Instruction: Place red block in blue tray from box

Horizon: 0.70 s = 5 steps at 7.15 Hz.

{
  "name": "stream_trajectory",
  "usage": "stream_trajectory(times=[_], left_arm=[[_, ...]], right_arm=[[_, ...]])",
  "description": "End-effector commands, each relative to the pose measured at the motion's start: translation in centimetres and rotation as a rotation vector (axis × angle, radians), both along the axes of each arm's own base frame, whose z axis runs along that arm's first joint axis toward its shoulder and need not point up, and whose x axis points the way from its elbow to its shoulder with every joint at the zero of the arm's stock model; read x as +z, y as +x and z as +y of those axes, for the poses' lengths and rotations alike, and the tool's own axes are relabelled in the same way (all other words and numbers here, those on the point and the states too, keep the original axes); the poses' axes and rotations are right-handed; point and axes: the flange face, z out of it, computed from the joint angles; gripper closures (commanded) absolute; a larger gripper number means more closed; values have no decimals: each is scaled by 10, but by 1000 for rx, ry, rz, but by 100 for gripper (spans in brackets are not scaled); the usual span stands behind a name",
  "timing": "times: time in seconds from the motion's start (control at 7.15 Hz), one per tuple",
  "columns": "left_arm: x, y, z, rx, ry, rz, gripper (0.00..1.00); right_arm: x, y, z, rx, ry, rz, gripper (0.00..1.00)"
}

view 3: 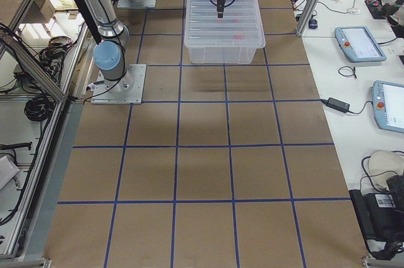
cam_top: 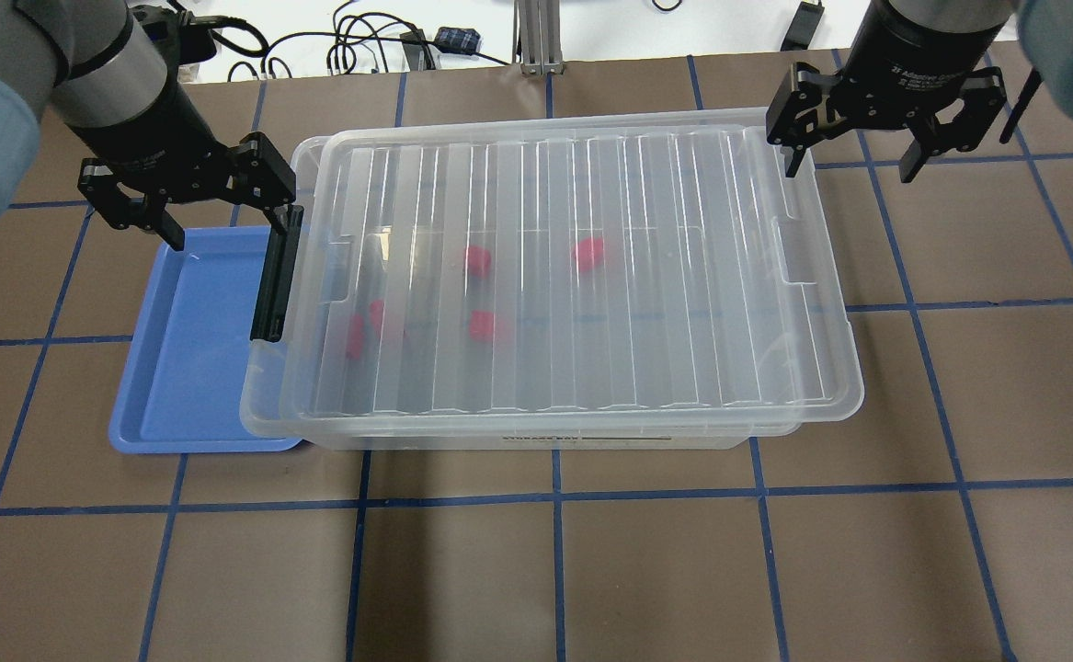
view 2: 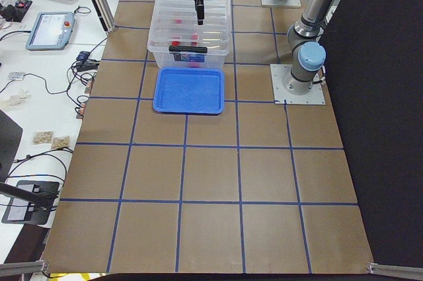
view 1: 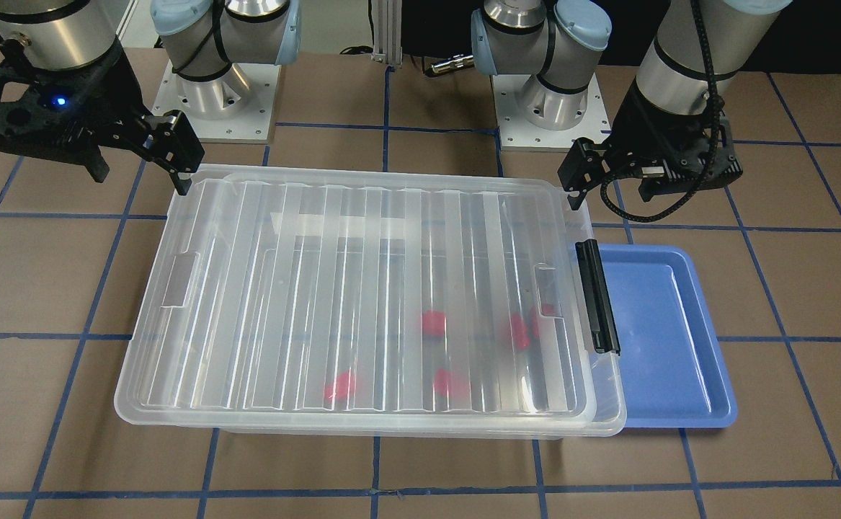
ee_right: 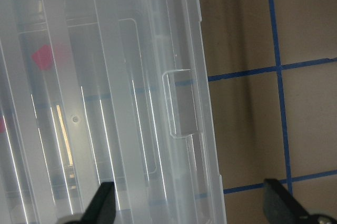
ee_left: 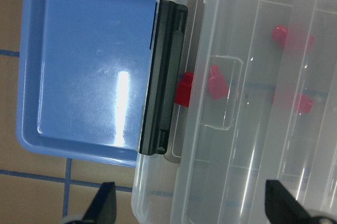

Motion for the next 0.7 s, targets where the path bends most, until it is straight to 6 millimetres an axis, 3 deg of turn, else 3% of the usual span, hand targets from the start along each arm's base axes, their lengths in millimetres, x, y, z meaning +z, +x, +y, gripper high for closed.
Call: stream_trajectory(times=[0.0,0.56], left_arm=[[0,1,0,0,1,-7,0],[0,0,-1,0,-1,1,0]], right_arm=[[-1,0,0,1,1,1,0],[-16,0,-8,2,30,1,0]])
